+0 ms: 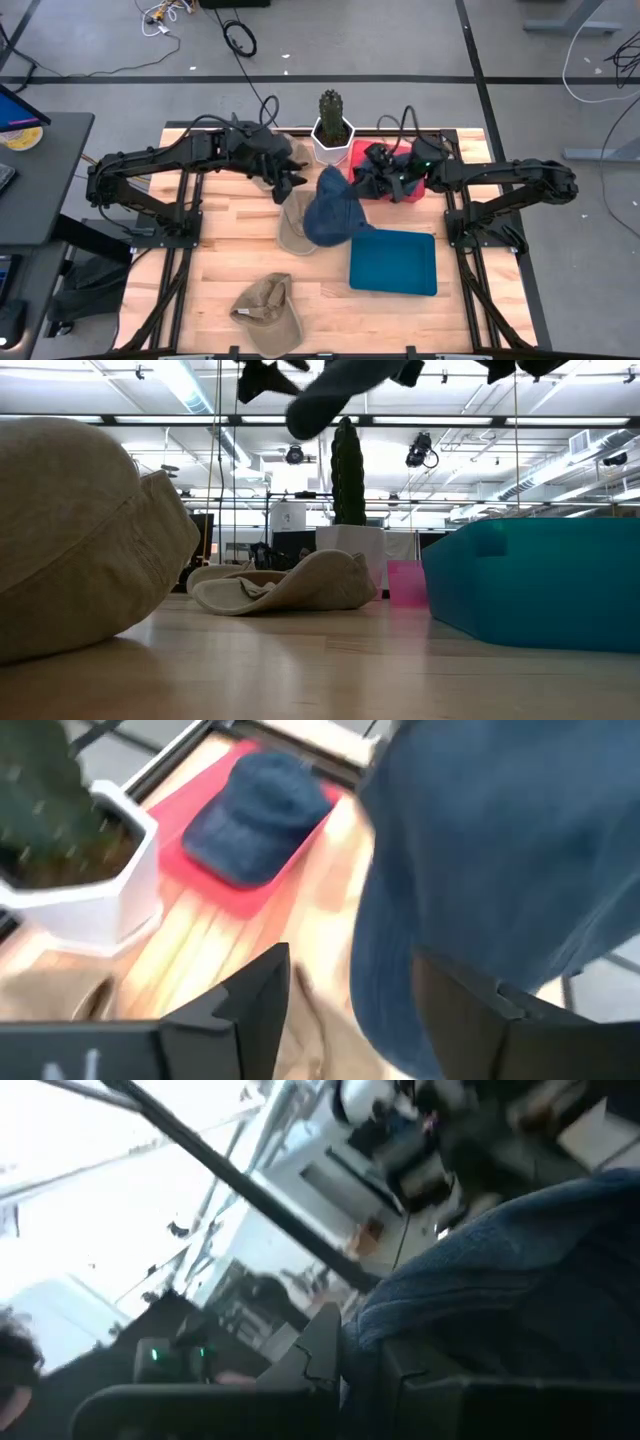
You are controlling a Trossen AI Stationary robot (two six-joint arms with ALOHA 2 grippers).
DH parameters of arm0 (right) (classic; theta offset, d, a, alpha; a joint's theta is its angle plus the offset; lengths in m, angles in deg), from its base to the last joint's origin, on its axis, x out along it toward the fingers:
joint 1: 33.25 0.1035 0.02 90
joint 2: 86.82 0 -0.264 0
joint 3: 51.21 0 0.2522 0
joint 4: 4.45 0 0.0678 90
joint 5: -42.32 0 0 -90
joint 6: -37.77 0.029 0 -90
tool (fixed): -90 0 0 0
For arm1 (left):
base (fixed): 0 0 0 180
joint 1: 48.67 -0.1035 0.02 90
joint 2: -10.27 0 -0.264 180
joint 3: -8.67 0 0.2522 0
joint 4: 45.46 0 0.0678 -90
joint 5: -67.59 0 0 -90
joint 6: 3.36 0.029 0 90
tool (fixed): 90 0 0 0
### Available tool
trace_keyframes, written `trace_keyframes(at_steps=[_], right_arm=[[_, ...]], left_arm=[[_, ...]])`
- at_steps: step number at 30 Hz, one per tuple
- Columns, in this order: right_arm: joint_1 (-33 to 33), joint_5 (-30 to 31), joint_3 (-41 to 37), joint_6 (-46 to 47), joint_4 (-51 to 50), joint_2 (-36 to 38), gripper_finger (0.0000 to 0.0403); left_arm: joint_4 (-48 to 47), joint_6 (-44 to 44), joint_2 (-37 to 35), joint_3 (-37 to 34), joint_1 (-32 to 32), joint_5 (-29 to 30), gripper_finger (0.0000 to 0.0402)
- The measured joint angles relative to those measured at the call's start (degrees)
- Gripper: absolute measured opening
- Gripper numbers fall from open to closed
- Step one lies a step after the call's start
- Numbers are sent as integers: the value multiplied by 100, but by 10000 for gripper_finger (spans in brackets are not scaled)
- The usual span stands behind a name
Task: Pick & Place hat
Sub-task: Put the blue cap into the red bin
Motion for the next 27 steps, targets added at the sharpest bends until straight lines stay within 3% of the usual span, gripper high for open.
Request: trace_keyframes(at_steps=[6,13,21,27], right_arm=[[-514,131,0,-361,-955,598,19],[-1267,397,0,-668,-2302,1310,19],[-1903,1233,0,-884,-3769,1880,19],[-2203,1997,-4,-1033,-4463,1877,19]], left_arm=[[-645,-21,0,0,0,264,222],[-679,-22,0,0,9,549,222],[-674,-23,0,0,10,625,222],[-594,-59,0,0,10,625,222]])
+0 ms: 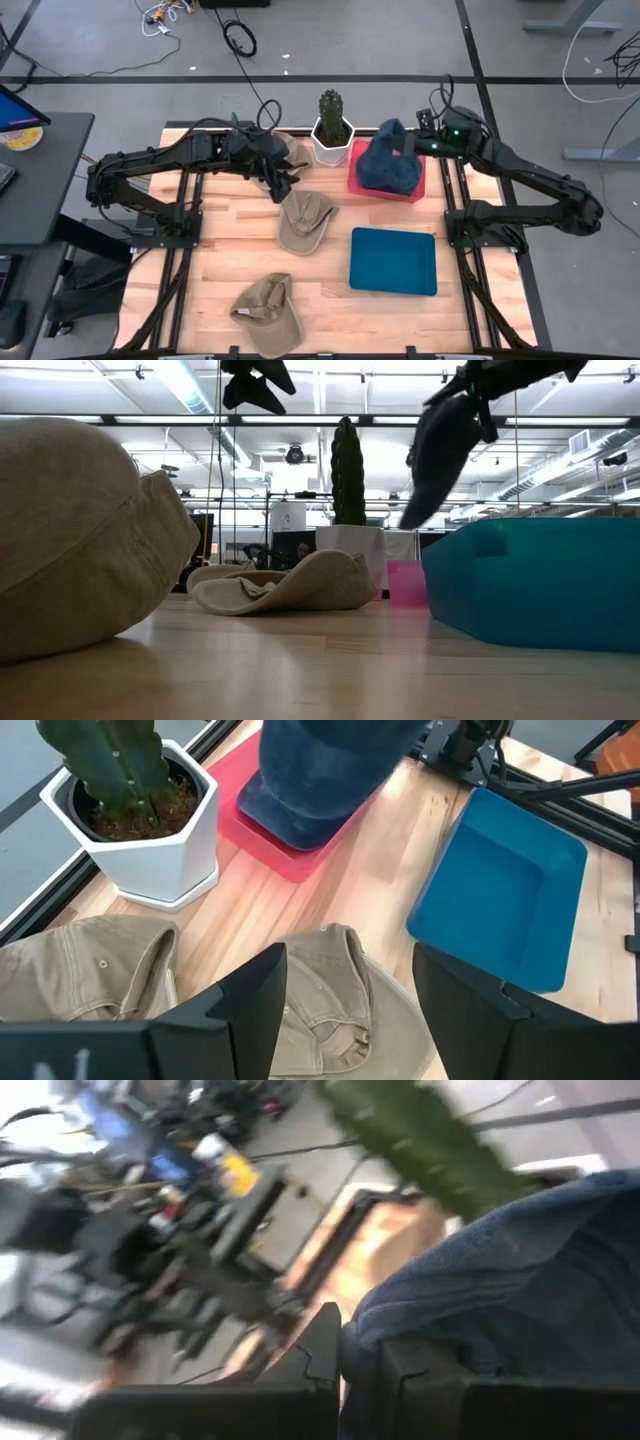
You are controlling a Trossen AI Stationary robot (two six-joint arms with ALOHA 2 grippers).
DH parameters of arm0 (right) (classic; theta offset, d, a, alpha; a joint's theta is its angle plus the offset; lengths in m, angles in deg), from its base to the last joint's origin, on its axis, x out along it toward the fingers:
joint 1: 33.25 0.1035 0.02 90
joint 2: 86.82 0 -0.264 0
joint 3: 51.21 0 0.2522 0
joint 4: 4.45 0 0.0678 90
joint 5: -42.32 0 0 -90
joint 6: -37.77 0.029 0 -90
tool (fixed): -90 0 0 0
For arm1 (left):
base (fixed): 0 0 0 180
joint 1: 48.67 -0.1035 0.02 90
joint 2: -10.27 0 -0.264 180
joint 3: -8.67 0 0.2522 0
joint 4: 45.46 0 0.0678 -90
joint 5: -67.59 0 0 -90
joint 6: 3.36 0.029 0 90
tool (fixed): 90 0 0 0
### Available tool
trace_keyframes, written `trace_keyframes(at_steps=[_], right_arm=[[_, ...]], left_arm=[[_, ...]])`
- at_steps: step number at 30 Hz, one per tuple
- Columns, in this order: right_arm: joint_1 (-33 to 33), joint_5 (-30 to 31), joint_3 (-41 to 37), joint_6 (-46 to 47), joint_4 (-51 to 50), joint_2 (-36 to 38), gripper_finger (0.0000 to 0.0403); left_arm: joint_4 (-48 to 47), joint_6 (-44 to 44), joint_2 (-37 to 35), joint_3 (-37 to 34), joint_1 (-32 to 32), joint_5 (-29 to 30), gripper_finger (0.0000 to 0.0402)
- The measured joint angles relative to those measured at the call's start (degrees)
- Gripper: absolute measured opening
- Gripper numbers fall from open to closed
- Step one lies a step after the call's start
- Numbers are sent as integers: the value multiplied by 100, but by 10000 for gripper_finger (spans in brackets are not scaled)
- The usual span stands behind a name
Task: Pick & Place hat
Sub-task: Put the blue cap into the red bin
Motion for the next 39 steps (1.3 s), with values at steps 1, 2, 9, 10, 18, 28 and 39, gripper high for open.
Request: trace_keyframes(at_steps=[1,2,9,10,18,28,39], right_arm=[[-43,71,0,-39,-9,-27,19],[-87,146,0,-89,-25,-61,19],[-364,267,0,-255,-84,-415,19],[-382,267,0,-261,-119,-478,19],[-544,435,0,-540,-375,-901,19],[-560,356,0,-651,-287,-1184,19],[-560,232,0,-810,-260,-1489,19]], left_arm=[[9,-1,0,0,1,-1,222],[7,-2,0,0,1,-2,222],[7,-112,0,0,3,-2,222],[7,-117,0,0,3,-2,222],[7,-237,0,0,11,34,222],[128,-214,0,0,159,255,222],[184,-204,0,0,166,258,222]])
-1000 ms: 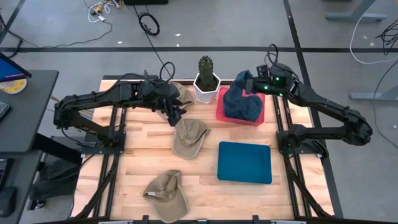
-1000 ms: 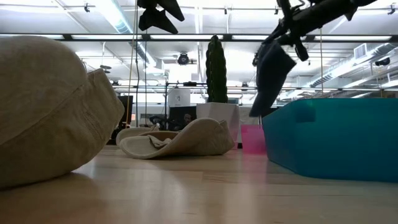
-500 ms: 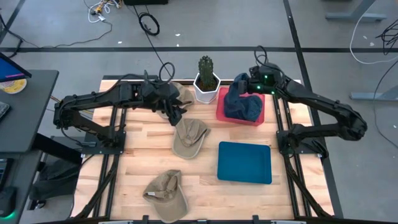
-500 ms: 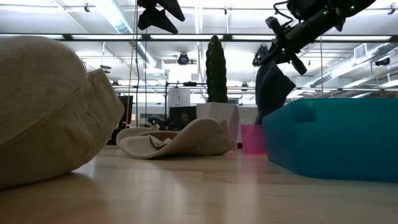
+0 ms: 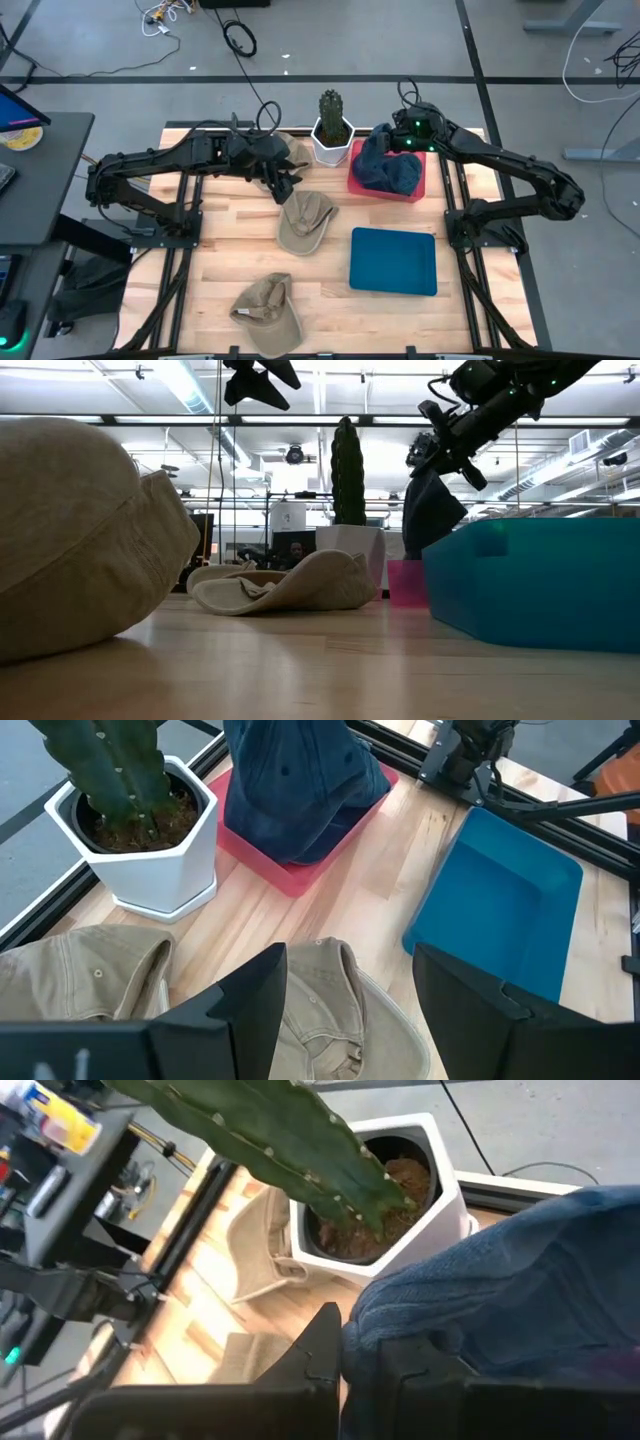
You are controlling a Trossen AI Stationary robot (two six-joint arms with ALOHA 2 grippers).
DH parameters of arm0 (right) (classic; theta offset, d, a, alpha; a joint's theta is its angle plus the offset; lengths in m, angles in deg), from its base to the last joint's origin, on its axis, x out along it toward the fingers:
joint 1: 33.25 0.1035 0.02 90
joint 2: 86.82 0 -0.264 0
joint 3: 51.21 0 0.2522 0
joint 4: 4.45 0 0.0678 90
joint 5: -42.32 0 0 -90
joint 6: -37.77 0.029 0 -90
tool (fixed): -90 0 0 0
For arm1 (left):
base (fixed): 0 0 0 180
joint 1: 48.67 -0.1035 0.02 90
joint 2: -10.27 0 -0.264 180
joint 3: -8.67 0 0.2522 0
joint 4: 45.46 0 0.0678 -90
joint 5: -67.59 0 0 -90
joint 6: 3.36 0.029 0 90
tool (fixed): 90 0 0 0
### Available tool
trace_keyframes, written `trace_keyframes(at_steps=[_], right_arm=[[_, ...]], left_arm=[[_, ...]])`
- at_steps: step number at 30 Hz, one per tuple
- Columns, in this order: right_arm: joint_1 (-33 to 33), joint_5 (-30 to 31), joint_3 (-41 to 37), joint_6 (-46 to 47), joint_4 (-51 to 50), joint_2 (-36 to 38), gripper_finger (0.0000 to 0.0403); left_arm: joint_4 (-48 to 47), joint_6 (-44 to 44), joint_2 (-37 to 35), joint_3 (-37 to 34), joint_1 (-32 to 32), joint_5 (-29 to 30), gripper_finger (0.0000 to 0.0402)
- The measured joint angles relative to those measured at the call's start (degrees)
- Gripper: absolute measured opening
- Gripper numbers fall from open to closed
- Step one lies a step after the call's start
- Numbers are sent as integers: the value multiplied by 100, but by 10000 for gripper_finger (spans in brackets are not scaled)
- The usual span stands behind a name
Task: Pick & Place hat
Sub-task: Put the blue cap into the red bin
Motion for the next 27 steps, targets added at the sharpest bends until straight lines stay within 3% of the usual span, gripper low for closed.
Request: trace_keyframes(at_steps=[19,27], right_arm=[[2,0,2,-1944,-741,-56,19],[2,-1,2,-2255,-1289,-56,19]], left_arm=[[2,2,0,0,-1,111,222],[4,2,0,0,-3,111,222]])
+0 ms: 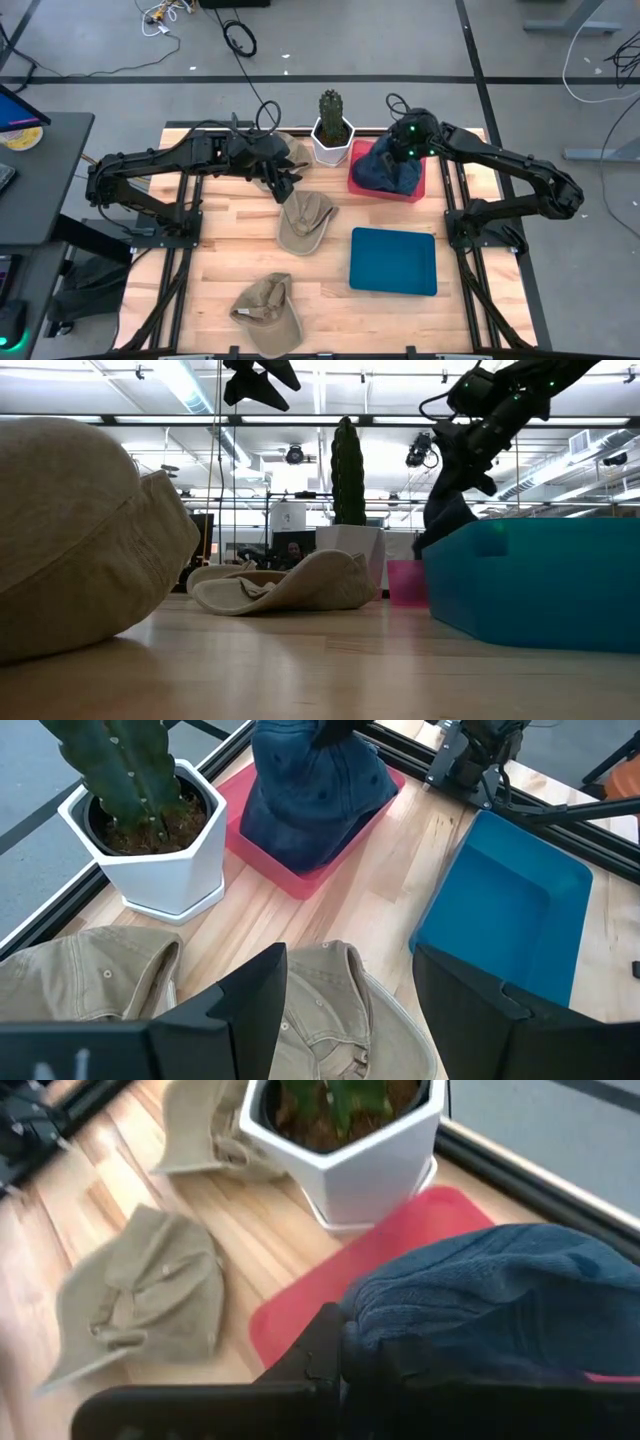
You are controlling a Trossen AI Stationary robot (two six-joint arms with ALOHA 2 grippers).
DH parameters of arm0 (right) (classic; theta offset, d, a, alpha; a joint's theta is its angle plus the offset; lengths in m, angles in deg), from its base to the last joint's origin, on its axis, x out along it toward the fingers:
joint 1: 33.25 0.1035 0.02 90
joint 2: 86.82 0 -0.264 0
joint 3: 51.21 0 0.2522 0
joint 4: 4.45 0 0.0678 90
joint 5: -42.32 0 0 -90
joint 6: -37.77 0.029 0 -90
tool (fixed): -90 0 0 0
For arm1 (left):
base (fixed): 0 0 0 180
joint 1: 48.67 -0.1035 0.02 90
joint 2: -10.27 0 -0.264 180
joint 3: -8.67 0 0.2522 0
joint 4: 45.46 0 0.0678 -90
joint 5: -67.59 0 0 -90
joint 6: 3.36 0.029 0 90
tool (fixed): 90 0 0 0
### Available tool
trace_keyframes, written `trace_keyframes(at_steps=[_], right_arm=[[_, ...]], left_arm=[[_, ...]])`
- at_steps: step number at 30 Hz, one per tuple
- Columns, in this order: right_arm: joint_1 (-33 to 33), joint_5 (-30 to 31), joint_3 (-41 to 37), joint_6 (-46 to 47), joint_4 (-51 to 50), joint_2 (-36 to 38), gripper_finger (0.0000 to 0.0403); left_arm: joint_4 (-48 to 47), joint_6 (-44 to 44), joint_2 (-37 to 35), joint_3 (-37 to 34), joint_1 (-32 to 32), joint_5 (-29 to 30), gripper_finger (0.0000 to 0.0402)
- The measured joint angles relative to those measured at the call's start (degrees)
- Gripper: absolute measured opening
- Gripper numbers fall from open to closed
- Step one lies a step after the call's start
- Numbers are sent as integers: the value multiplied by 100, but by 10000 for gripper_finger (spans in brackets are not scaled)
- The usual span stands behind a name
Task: Pick & Place hat
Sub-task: Put the blue cap into the red bin
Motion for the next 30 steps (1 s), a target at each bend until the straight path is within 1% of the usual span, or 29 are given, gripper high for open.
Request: trace_keyframes(at_steps=[4,12,16,19,23,30], right_arm=[[0,71,0,200,-90,0,19],[0,452,0,740,-449,0,19],[0,616,-70,844,-496,4,19],[0,702,-274,732,-419,4,19],[6,712,-728,632,-140,7,19],[4,696,-1362,1148,567,50,19]], left_arm=[[86,0,0,0,2,0,222],[185,-2,0,0,2,-2,222],[186,-7,0,0,31,1,222],[193,-7,0,0,75,33,222],[197,-6,0,0,156,145,222],[199,-7,0,0,221,304,222]])
